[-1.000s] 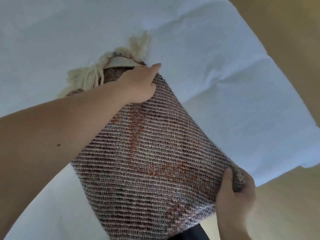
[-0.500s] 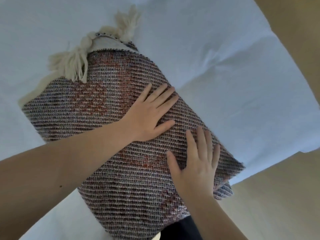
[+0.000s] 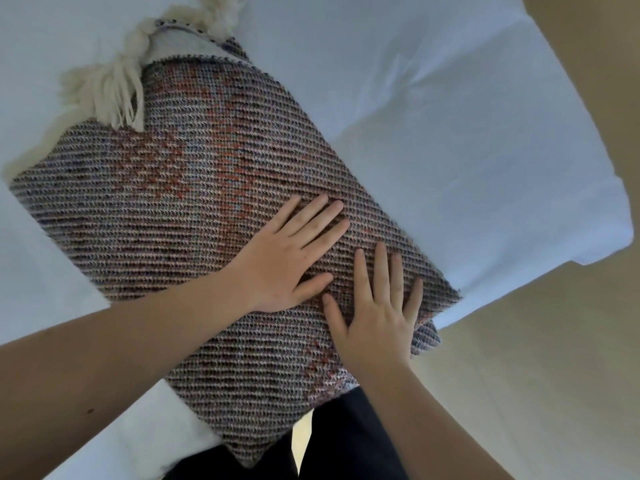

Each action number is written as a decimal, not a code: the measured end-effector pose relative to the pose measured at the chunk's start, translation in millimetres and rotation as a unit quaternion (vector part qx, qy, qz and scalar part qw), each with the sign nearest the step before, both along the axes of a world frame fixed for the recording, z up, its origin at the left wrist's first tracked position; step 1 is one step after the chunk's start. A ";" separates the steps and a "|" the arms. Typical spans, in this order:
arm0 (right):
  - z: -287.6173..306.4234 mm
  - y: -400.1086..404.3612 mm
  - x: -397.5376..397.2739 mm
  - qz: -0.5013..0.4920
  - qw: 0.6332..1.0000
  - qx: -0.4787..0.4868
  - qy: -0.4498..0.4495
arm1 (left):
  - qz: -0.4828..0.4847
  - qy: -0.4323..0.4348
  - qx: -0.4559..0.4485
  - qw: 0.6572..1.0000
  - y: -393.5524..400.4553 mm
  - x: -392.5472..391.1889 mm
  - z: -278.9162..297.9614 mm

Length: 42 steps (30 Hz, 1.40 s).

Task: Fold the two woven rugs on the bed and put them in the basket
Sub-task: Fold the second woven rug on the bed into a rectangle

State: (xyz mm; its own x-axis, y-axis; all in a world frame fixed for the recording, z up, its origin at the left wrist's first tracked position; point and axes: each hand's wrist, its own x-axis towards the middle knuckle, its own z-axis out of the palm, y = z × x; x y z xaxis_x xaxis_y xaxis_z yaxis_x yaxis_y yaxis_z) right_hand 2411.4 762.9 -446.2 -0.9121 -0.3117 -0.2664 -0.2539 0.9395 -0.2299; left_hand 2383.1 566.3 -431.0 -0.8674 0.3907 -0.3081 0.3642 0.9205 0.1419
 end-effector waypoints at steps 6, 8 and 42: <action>3.5 25.6 11.2 0.013 0.999 -0.031 -0.009 | 0.020 -0.015 0.052 0.998 36.5 54.3 6.8; 3.5 39.5 14.3 0.000 0.999 -0.042 -0.009 | 0.029 -0.027 0.058 0.998 50.1 82.1 8.1; 9.8 86.0 107.6 0.377 0.909 0.027 0.173 | 0.178 0.057 -0.028 0.982 46.7 325.1 21.1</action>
State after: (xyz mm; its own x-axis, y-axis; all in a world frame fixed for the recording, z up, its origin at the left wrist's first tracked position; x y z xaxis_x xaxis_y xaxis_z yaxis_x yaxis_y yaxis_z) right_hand 2519.0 848.9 -436.4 -0.4760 -0.8787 -0.0364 -0.8794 0.4752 0.0276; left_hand 2708.2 612.9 -409.9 -0.9762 0.0424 -0.2129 0.0294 0.9975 0.0642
